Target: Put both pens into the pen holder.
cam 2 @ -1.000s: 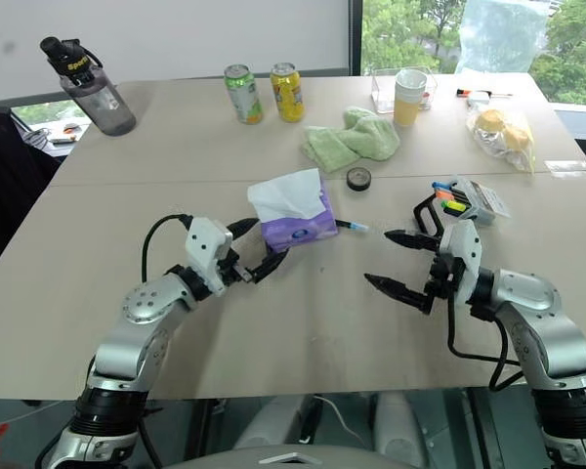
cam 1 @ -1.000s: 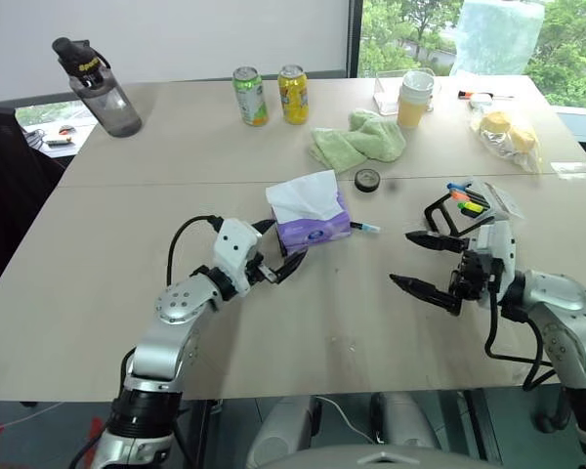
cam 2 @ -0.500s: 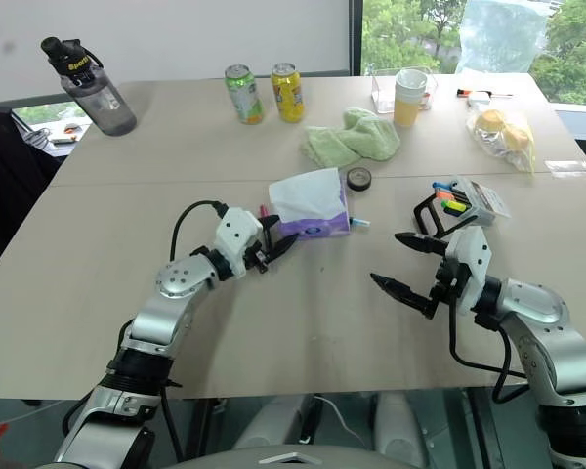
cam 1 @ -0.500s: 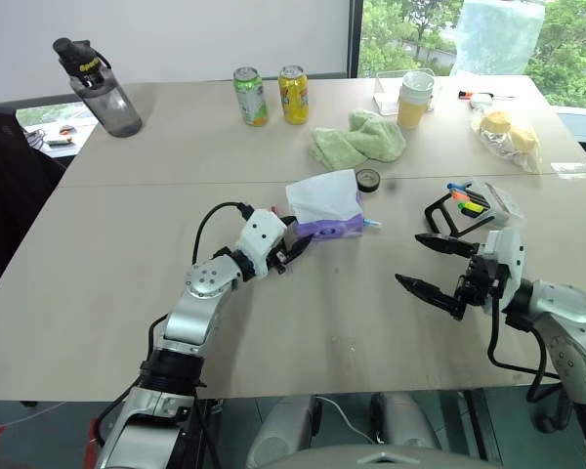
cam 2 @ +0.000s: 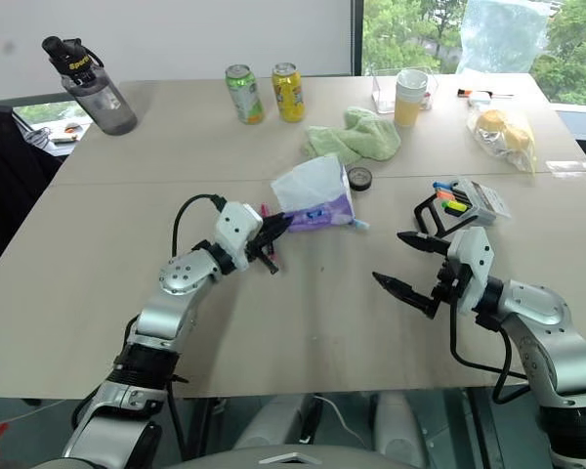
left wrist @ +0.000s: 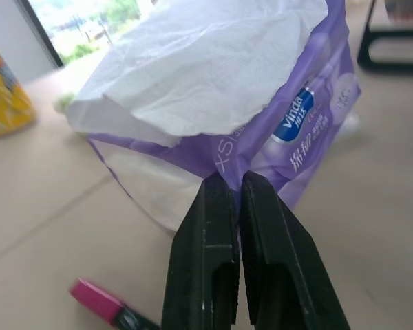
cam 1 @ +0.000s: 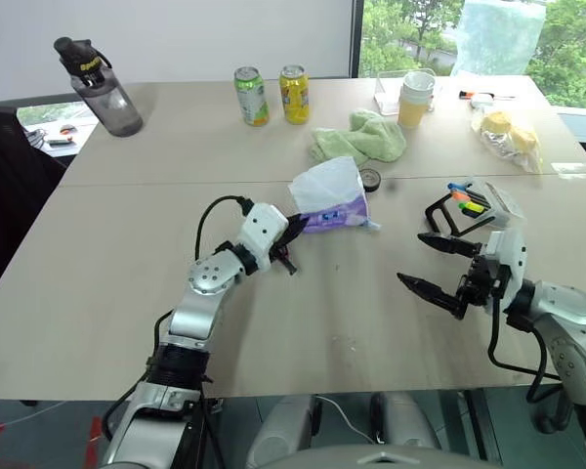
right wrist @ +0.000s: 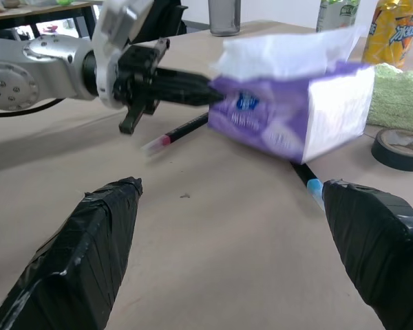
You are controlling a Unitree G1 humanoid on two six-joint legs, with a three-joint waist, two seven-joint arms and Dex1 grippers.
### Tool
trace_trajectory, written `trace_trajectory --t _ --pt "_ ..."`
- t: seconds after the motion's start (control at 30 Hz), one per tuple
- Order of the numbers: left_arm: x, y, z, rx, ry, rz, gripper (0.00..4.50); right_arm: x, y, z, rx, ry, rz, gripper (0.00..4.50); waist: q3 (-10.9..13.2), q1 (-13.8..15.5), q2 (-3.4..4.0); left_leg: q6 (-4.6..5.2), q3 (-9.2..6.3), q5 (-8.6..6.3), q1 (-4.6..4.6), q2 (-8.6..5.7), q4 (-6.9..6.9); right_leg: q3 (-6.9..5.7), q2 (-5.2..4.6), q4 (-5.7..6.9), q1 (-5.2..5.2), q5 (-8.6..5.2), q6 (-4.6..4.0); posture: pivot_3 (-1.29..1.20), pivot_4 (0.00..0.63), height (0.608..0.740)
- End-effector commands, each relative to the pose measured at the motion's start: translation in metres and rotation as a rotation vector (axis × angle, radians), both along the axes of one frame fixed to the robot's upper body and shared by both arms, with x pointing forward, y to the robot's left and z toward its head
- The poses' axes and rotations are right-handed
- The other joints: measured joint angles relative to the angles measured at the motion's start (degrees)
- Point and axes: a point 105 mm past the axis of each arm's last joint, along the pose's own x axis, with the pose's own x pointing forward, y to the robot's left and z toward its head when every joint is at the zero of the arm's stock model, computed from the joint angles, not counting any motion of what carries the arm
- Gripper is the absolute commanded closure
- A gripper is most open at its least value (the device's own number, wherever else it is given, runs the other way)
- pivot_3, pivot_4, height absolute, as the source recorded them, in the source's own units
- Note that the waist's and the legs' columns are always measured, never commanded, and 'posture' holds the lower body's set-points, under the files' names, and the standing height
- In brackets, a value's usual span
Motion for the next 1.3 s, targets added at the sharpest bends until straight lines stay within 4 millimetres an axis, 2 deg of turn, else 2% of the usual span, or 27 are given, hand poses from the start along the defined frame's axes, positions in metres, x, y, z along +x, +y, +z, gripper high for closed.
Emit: trace_trajectory --t 0.03,0.13,0.2,0.23,0.3,0.37,0.43,0.5,0.57,0.67,0.77,0.9,1.0,1.1,1.2,1.3 --pt "0.017 0.030 0.060 -0.093 -0.187 0.168 4.43 0.001 0.000 0.008 0.001 -0.045 0.012 0.00 0.0 0.0 -0.04 0.00 -0.01 0.00 0.00 0.00 0.04 -0.01 0.00 0.03 0.00 0.00 0.00 0.00 0.150 0.740" --pt "0.033 0.064 0.078 -0.138 -0.219 0.342 4.43 0.001 0.000 0.008 0.001 -0.045 0.012 0.00 0.0 -0.3 -0.04 0.00 0.01 0.00 -0.04 0.00 0.12 0.02 0.02 0.04 0.00 0.01 0.02 0.00 0.150 0.740" --pt "0.042 0.087 0.080 -0.185 -0.176 0.427 4.43 0.002 0.000 0.007 -0.002 -0.044 0.011 0.00 0.0 -0.3 -0.04 0.00 0.02 0.00 -0.03 0.00 0.12 0.03 0.02 0.02 0.00 0.01 0.03 0.00 0.150 0.740" --pt "0.046 0.096 0.078 -0.147 -0.167 0.466 3.84 0.002 0.000 0.007 -0.003 -0.044 0.011 0.00 0.0 -0.4 -0.04 0.00 0.02 0.00 -0.03 0.00 0.12 0.02 0.02 0.03 0.00 0.01 0.03 0.00 0.150 0.740" --pt "0.050 0.109 0.080 -0.081 -0.200 0.538 3.29 0.001 0.000 0.006 -0.006 -0.042 0.011 0.00 0.0 -0.4 -0.04 0.00 0.02 0.00 -0.03 0.00 0.12 0.03 0.03 0.04 -0.01 0.01 0.03 0.00 0.150 0.740" --pt "0.054 0.120 0.080 -0.051 -0.212 0.621 2.27 0.001 0.000 0.006 -0.007 -0.041 0.010 0.00 0.0 -0.1 -0.06 0.00 0.00 0.00 -0.05 0.00 0.12 0.01 0.03 0.03 -0.02 0.02 0.03 0.00 0.150 0.740" --pt "0.056 0.127 0.068 -0.039 -0.166 0.673 1.34 0.001 -0.001 0.005 -0.010 -0.039 0.008 0.00 0.0 0.1 -0.09 0.01 -0.01 -0.01 -0.09 -0.02 0.17 0.00 0.03 0.01 -0.01 0.04 0.07 0.00 0.150 0.740" --pt "0.055 0.126 0.054 -0.046 -0.105 0.671 1.34 0.001 -0.001 0.005 -0.012 -0.038 0.005 0.00 0.0 0.1 -0.09 0.01 -0.06 -0.01 -0.12 -0.04 0.20 -0.03 0.01 0.01 -0.01 0.05 0.08 0.00 0.150 0.740" --pt "0.050 0.114 0.042 -0.071 -0.050 0.601 1.34 0.001 -0.002 0.005 -0.016 -0.040 0.001 0.00 0.0 -0.1 -0.08 0.02 -0.05 -0.01 -0.12 -0.04 0.21 -0.01 0.00 0.01 -0.01 0.05 0.09 0.00 0.150 0.740" --pt "0.039 0.094 0.035 -0.096 -0.011 0.481 1.34 0.002 -0.003 0.004 -0.023 -0.041 -0.004 0.00 0.0 -0.4 -0.08 0.02 -0.05 -0.01 -0.12 -0.03 0.20 0.00 0.00 0.02 -0.02 0.05 0.09 0.00 0.150 0.740" --pt "0.024 0.078 0.025 -0.100 0.048 0.357 1.34 0.003 -0.003 0.004 -0.026 -0.039 -0.002 0.00 0.0 -0.5 -0.08 0.02 -0.05 -0.01 -0.12 -0.03 0.20 -0.01 0.01 0.03 -0.03 0.05 0.08 0.00 0.150 0.740" --pt "-0.003 0.067 0.005 -0.068 0.167 0.204 1.34 0.004 -0.001 0.003 -0.032 -0.036 0.006 0.00 0.0 -1.0 -0.06 0.02 -0.01 -0.01 -0.09 -0.02 0.18 0.05 0.00 0.04 -0.02 0.05 0.08 0.00 0.150 0.740" --pt "-0.024 0.067 -0.003 -0.071 0.247 0.117 1.34 0.006 0.001 0.001 -0.039 -0.028 0.009 0.00 0.0 -1.5 -0.05 0.02 -0.02 -0.02 -0.08 -0.01 0.16 0.05 0.01 0.03 -0.02 0.05 0.08 0.00 0.150 0.740" --pt "-0.053 0.074 -0.010 -0.066 0.370 0.014 1.34 0.013 0.004 -0.004 -0.076 -0.015 -0.016 0.00 0.0 -1.7 -0.04 0.02 -0.03 -0.02 -0.07 0.00 0.15 0.06 0.02 0.04 -0.03 0.05 0.07 0.00 0.150 0.740" --pt "-0.068 0.079 -0.005 -0.078 0.410 -0.037 1.34 0.024 0.008 -0.014 -0.142 -0.016 -0.032 0.00 0.0 -1.6 0.01 0.02 -0.01 -0.02 -0.04 0.01 0.11 0.07 0.03 0.04 -0.02 0.04 0.06 0.00 0.150 0.740" --pt "-0.076 0.082 0.006 -0.075 0.419 -0.069 1.34 0.045 0.018 -0.015 -0.151 -0.031 -0.054 0.00 0.0 -1.5 0.02 0.02 -0.03 -0.02 -0.04 0.01 0.14 0.02 0.03 0.03 -0.01 0.06 0.03 0.00 0.150 0.740"
